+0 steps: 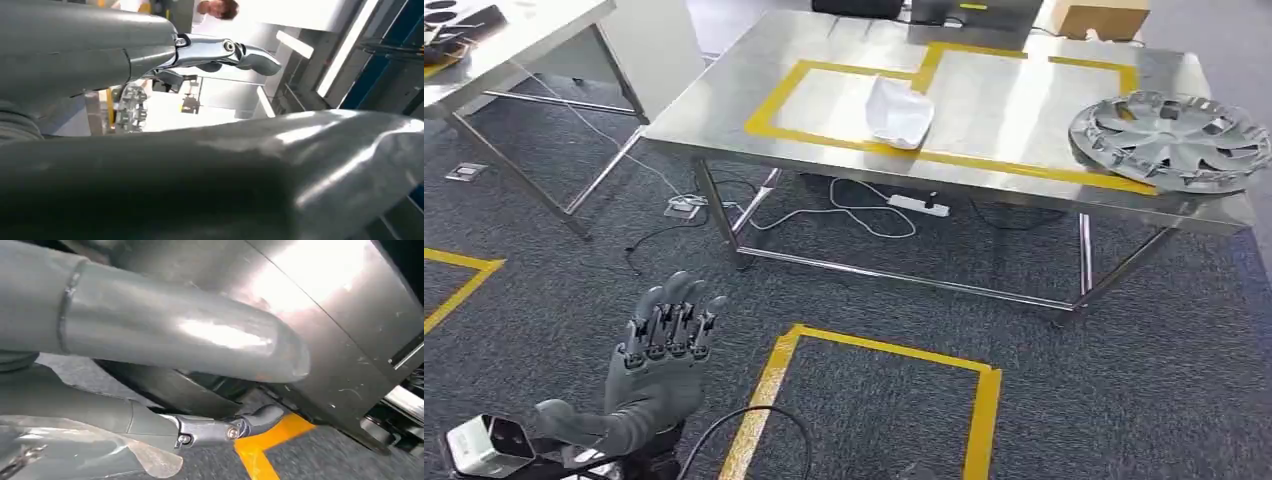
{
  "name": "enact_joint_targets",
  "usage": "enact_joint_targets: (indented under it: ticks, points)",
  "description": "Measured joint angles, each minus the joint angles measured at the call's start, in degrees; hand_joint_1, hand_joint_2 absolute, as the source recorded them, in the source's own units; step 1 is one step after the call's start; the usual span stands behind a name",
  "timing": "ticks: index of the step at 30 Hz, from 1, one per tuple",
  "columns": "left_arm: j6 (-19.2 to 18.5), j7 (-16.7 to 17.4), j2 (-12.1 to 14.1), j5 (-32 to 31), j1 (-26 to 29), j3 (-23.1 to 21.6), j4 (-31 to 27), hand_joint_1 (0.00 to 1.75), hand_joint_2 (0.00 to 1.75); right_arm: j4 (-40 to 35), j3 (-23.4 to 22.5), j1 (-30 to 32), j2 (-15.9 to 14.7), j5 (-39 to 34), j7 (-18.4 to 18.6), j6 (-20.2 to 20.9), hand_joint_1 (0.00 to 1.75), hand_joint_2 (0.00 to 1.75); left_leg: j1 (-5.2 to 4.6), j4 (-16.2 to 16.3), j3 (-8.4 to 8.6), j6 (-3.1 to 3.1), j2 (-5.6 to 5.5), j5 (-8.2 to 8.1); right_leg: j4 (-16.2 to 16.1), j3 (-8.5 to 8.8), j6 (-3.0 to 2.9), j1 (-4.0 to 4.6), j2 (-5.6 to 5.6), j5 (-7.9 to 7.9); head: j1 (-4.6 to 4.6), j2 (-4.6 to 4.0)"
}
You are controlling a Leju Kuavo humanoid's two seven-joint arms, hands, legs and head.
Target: Take the parts from the cabinet and place them on the table.
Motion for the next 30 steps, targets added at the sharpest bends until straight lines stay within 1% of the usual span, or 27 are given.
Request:
enact_joint_targets:
  ticks: [1,2,3,4,6,7,8,9,10,11,12,13,14,15,16,17,18,19,22,23,24,25,26,27,28,29,30]
  points:
    - [0.0,0.0,-0.1,0.0,-0.1,0.0,0.1,0.00,0.00,0.0,-0.1,0.0,0.0,-0.2,0.3,0.4,0.00,0.00,0.00,0.2,-0.26,-0.15,-0.73,0.14,-4.7,2.75,-0.18,-0.03,0.57,2.24,-0.04,0.00]
    - [0.0,0.0,-0.2,0.0,-0.2,-0.1,0.2,0.00,0.00,0.0,-0.2,0.1,0.0,-0.3,0.3,0.7,0.00,0.00,0.01,0.4,-0.57,-0.28,-1.41,0.25,-9.8,5.56,-0.39,-0.18,2.17,4.18,0.02,0.00]
    - [0.0,0.0,-0.3,0.0,-0.4,-0.1,0.2,0.00,0.00,0.0,-0.2,0.1,0.0,-0.5,0.4,1.0,0.00,0.00,-0.07,0.7,-1.15,-0.55,-1.97,0.39,-12.8,6.87,-0.61,-0.54,5.86,4.09,-0.04,0.00]
    - [0.0,0.0,-0.3,0.0,-0.8,-0.2,0.3,0.00,0.00,0.0,-0.3,0.1,0.0,-0.5,0.6,1.4,0.00,0.00,-0.28,1.4,-1.83,-0.68,-2.67,0.53,-14.4,8.08,-0.61,-0.81,5.69,3.75,-0.20,0.00]
    - [0.0,0.0,-0.3,-0.1,-0.7,-0.3,0.4,0.00,0.00,0.0,-0.7,0.1,-0.1,-0.6,0.9,2.2,0.00,0.00,0.06,1.4,-2.81,-1.53,-3.75,1.32,-13.8,7.41,-0.90,-0.50,4.58,3.80,0.04,0.00]
    - [0.0,0.0,-0.3,-0.1,-0.6,-0.3,0.4,0.00,0.00,0.0,-0.8,0.0,-0.1,-0.6,1.1,2.6,0.00,0.00,-0.03,1.5,-2.94,-1.86,-4.41,1.52,-13.9,7.40,-1.17,-0.50,3.94,4.03,-0.09,0.00]
    - [0.0,0.0,-0.3,-0.1,-0.5,-0.3,0.4,0.00,0.00,0.0,-0.9,-0.1,0.0,-0.7,1.4,2.9,0.00,0.00,-0.08,2.0,-3.18,-2.05,-3.66,0.87,-14.3,7.58,-1.62,-1.02,2.84,4.33,-0.04,0.00]
    - [-0.1,0.0,-0.2,-0.1,-0.6,-0.3,0.4,0.00,0.00,0.0,-1.0,-0.1,0.0,-0.8,1.5,3.3,0.00,0.00,-0.29,3.8,-3.94,-2.66,-0.87,-0.69,-14.3,7.64,-1.77,-0.91,2.13,4.35,-0.50,0.00]
    - [-0.1,0.0,-0.2,-0.1,-0.6,-0.3,0.4,0.00,0.00,0.0,-1.1,-0.1,0.0,-0.9,1.8,3.4,0.00,0.00,-0.09,7.4,-5.52,-3.12,0.43,-2.84,-14.3,7.60,-1.87,-0.80,1.19,4.36,-0.88,0.00]
    - [-0.2,0.0,-0.2,0.0,-0.5,-0.3,0.4,0.00,0.00,0.0,-1.2,0.0,0.0,-0.9,1.9,3.6,0.00,0.00,0.18,12.4,-7.62,-3.43,1.07,-5.19,-14.3,7.55,-1.88,-0.68,0.25,4.35,-0.81,0.00]
    - [-0.3,0.0,-0.1,0.0,-0.3,-0.3,0.4,0.00,0.00,0.0,-1.3,-0.1,0.0,-0.9,2.1,3.6,0.00,0.00,0.39,16.7,-9.47,-3.62,1.32,-6.85,-14.3,7.46,-1.91,-0.62,-0.63,4.34,-0.81,0.00]
    - [-0.3,0.0,-0.1,0.0,-0.1,-0.3,0.5,0.00,0.00,0.0,-1.4,-0.1,-0.1,-0.9,2.2,3.7,0.00,0.00,0.53,19.3,-10.45,-3.73,1.37,-7.46,-14.3,7.40,-1.92,-0.55,-1.51,4.32,-0.85,0.00]
    - [-0.3,0.0,0.0,0.0,0.0,-0.3,0.5,0.00,0.00,0.0,-1.4,0.0,-0.1,-0.9,2.3,3.7,0.00,0.00,0.61,19.0,-10.09,-3.74,1.46,-6.74,-14.3,7.41,-1.93,-0.49,-2.29,4.31,-0.83,0.00]
    - [-0.3,0.0,0.0,0.0,0.1,-0.3,0.5,0.00,0.00,0.0,-1.5,-0.1,-0.1,-0.9,2.3,3.7,0.00,0.00,0.64,16.3,-8.61,-3.64,1.66,-4.88,-14.3,7.43,-1.93,-0.39,-3.06,4.30,-0.83,0.00]
    - [-0.3,0.0,0.1,0.0,0.1,-0.3,0.5,0.00,0.00,0.0,-1.6,-0.1,-0.1,-0.9,2.3,3.7,0.00,0.00,0.63,11.4,-5.97,-3.41,2.07,-2.36,-14.3,7.53,-1.96,-0.30,-3.73,4.25,-0.83,0.00]
    - [-0.3,0.0,0.1,0.0,0.1,-0.3,0.5,0.00,0.00,0.0,-1.7,-0.1,-0.1,-0.9,2.3,3.7,0.00,0.00,0.46,5.8,-2.91,-3.03,3.27,0.05,-14.3,7.72,-1.93,-0.21,-4.34,4.16,-0.81,0.00]
    - [-0.3,-0.1,0.1,0.0,0.0,-0.3,0.5,0.00,0.00,0.0,-1.8,-0.1,-0.1,-0.9,2.3,3.7,0.00,0.00,-0.21,2.2,-1.13,-2.42,7.12,-0.24,-14.3,7.76,-1.87,-0.07,-4.76,4.10,-0.77,0.00]
    - [-0.3,-0.1,0.1,0.0,-0.1,-0.3,0.5,0.00,0.00,0.0,-1.8,0.0,-0.1,-0.9,2.3,3.7,0.00,0.00,-0.72,1.3,-1.01,-1.93,7.54,-0.25,-14.1,7.55,-1.65,0.39,-5.25,3.97,-0.90,0.00]
    - [-0.4,-0.2,0.2,0.0,0.3,-0.2,0.5,0.00,0.00,0.0,-1.9,0.0,-0.2,-0.7,2.6,3.7,0.00,0.00,-0.74,1.5,-1.68,-1.25,5.63,-0.02,-14.4,7.81,-1.33,0.46,-7.18,4.03,-0.66,0.00]
    - [-0.5,-0.2,0.1,0.0,0.5,-0.2,0.4,0.00,0.00,0.0,-2.0,0.0,-0.2,-0.5,2.9,3.7,0.00,0.00,-0.36,0.8,-1.34,-0.62,4.81,0.47,-14.4,7.77,-0.84,0.66,-7.63,3.58,-0.72,0.00]
    - [-0.6,-0.2,0.0,0.0,0.6,-0.2,0.4,0.00,0.00,0.0,-2.0,0.0,-0.3,-0.5,2.9,3.7,0.00,0.00,-0.12,0.5,-1.39,-0.27,4.30,0.73,-13.2,7.04,-0.55,0.35,-4.40,2.25,-0.50,0.00]
    - [-0.6,-0.2,-0.1,0.0,0.6,-0.3,0.4,0.00,0.00,0.0,-2.0,-0.1,-0.3,-0.6,2.9,3.7,0.00,0.00,0.01,0.5,-1.62,-0.06,3.66,0.87,-10.0,5.68,-0.52,0.20,-2.10,0.05,-0.28,0.00]
    - [-0.7,-0.1,-0.3,0.0,0.6,-0.3,0.4,0.00,0.00,0.0,-2.1,-0.1,-0.3,-0.7,2.9,4.0,0.00,0.00,0.03,0.5,-1.81,0.19,3.00,1.04,-5.1,3.57,-0.42,0.15,-0.85,-2.38,-0.22,0.00]
    - [-0.9,-0.1,-0.3,0.0,0.7,-0.3,0.4,0.00,0.00,0.0,-2.1,-0.2,-0.3,-1.0,3.0,4.1,0.00,0.00,-0.02,0.5,-1.94,0.31,2.36,1.13,-0.2,1.43,-0.32,0.16,-0.27,-4.31,-0.22,0.00]
    - [-0.9,-0.1,-0.3,-0.1,0.7,-0.3,0.4,0.00,0.00,0.0,-2.2,-0.3,-0.3,-1.2,3.1,4.2,0.00,0.00,-0.04,0.6,-2.02,0.34,1.58,1.20,3.3,-0.10,-0.23,0.21,-0.09,-5.16,-0.26,0.00]
    - [-1.0,-0.1,-0.3,0.0,0.7,-0.3,0.4,0.00,0.00,0.0,-2.3,-0.4,-0.3,-1.4,3.3,4.3,0.00,0.00,-0.05,0.7,-2.02,0.31,0.66,1.29,4.0,-0.34,-0.17,0.19,-0.05,-4.49,-0.22,0.00]
    - [-1.0,-0.1,-0.4,-0.1,0.7,-0.3,0.4,0.00,0.00,0.0,-2.4,-0.4,-0.3,-1.4,3.6,4.3,0.00,0.00,-0.02,0.7,-2.01,0.17,-0.29,1.38,1.8,0.73,-0.14,0.07,-0.03,-2.53,-0.24,0.00]
